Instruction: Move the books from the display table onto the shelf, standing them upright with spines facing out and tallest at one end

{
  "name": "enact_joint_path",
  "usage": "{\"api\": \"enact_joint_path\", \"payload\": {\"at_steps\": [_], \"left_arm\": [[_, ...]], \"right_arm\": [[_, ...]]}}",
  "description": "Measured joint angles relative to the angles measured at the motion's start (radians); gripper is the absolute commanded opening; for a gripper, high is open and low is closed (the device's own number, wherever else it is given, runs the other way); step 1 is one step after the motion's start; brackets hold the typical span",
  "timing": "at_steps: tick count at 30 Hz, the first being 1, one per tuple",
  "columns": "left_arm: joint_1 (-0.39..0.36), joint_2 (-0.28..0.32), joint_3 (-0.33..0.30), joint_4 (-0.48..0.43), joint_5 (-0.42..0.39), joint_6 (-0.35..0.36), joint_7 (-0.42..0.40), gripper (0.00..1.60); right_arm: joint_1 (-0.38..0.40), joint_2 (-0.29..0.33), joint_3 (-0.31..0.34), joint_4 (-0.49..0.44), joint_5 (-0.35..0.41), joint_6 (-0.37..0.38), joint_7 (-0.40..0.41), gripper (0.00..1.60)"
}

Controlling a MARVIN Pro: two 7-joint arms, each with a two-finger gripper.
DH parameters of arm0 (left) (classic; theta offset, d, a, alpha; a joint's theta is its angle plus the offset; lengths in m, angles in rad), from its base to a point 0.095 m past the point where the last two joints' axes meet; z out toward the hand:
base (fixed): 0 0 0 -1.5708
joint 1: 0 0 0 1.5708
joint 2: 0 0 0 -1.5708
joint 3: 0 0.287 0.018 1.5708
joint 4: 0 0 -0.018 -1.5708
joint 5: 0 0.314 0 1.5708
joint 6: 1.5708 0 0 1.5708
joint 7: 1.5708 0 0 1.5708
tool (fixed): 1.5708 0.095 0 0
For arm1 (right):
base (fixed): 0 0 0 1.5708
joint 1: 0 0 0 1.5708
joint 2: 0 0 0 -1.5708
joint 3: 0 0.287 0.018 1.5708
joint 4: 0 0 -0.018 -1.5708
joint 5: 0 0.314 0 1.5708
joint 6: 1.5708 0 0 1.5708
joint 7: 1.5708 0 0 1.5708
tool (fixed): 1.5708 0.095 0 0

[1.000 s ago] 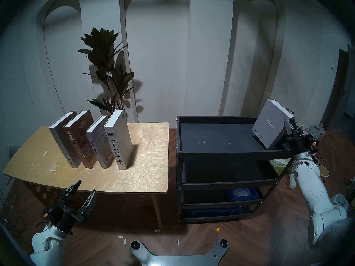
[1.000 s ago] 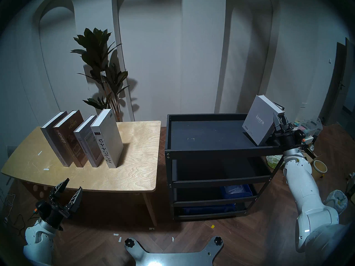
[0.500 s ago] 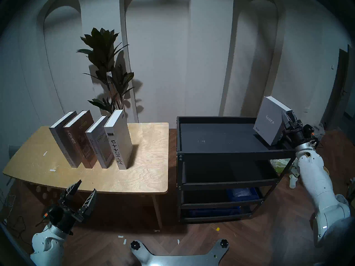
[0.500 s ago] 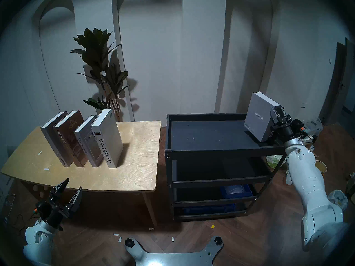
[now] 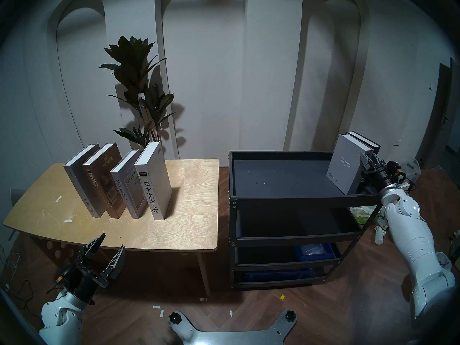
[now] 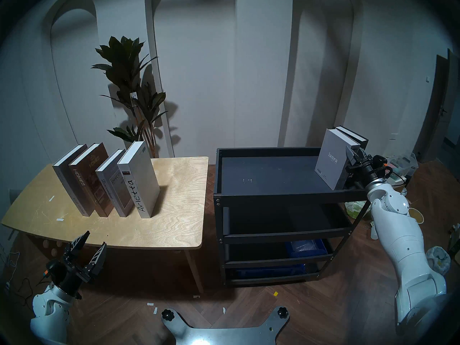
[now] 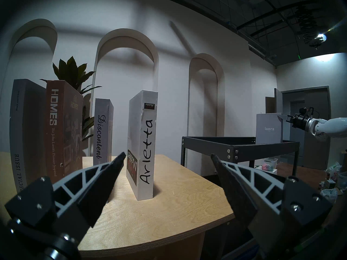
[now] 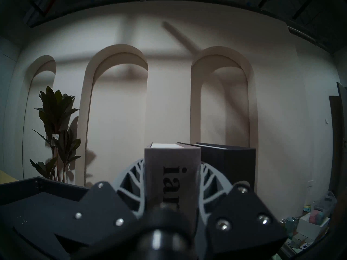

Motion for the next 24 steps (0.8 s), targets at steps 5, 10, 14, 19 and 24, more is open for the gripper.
{"api": "enact_joint_path", "payload": {"at_steps": [5, 10, 14, 19, 24], "left_arm": [[0.000, 0.000, 0.000, 0.000, 0.000, 0.000, 0.000, 1.60], [0.000, 0.000, 0.000, -0.001, 0.000, 0.000, 0.000, 1.60], [0.000, 0.000, 0.000, -0.001, 0.000, 0.000, 0.000, 1.60], [0.000, 0.000, 0.000, -0.001, 0.000, 0.000, 0.001, 1.60], [0.000, 0.000, 0.000, -0.002, 0.000, 0.000, 0.001, 1.60]], "right_arm": [[-0.032, 0.004, 0.014, -0.057, -0.016, 0.045, -0.070, 0.51], [-0.076, 0.009, 0.031, -0.132, -0.037, 0.102, -0.160, 1.60], [-0.116, 0.012, 0.044, -0.189, -0.051, 0.152, -0.226, 1.60], [-0.152, 0.014, 0.059, -0.249, -0.061, 0.197, -0.282, 1.60], [-0.186, 0.016, 0.080, -0.310, -0.067, 0.237, -0.330, 1.60]]}}
